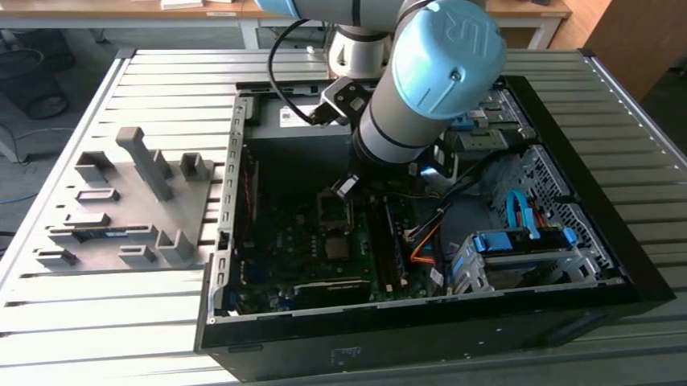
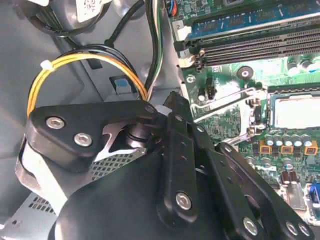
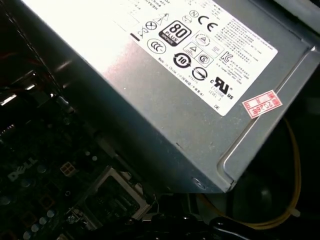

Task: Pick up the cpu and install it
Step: 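Close the cpu cover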

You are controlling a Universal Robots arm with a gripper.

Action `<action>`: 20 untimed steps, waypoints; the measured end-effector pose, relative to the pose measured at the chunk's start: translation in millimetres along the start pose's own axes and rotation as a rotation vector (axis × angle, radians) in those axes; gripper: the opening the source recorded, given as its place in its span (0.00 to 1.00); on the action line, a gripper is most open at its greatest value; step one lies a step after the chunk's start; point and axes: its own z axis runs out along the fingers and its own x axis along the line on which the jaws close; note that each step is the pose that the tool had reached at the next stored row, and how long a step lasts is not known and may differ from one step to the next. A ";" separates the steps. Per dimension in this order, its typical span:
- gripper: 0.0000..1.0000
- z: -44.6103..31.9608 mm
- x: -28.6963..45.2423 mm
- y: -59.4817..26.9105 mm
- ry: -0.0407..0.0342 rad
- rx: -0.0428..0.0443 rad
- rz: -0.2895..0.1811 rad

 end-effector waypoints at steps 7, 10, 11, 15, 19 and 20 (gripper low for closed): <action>0.10 -5.0 0.9 0.8 -0.0016 -0.0029 -0.004; 0.10 -7.8 1.3 1.2 -0.0022 -0.0044 -0.007; 0.10 -8.5 1.4 1.3 -0.0027 -0.0051 -0.008; 0.10 -7.9 -1.0 -2.4 0.0023 -0.0125 -0.006; 0.10 -3.8 -7.5 -11.5 0.0105 -0.0212 -0.001; 0.10 -2.7 -7.8 -12.4 0.0111 -0.0232 -0.001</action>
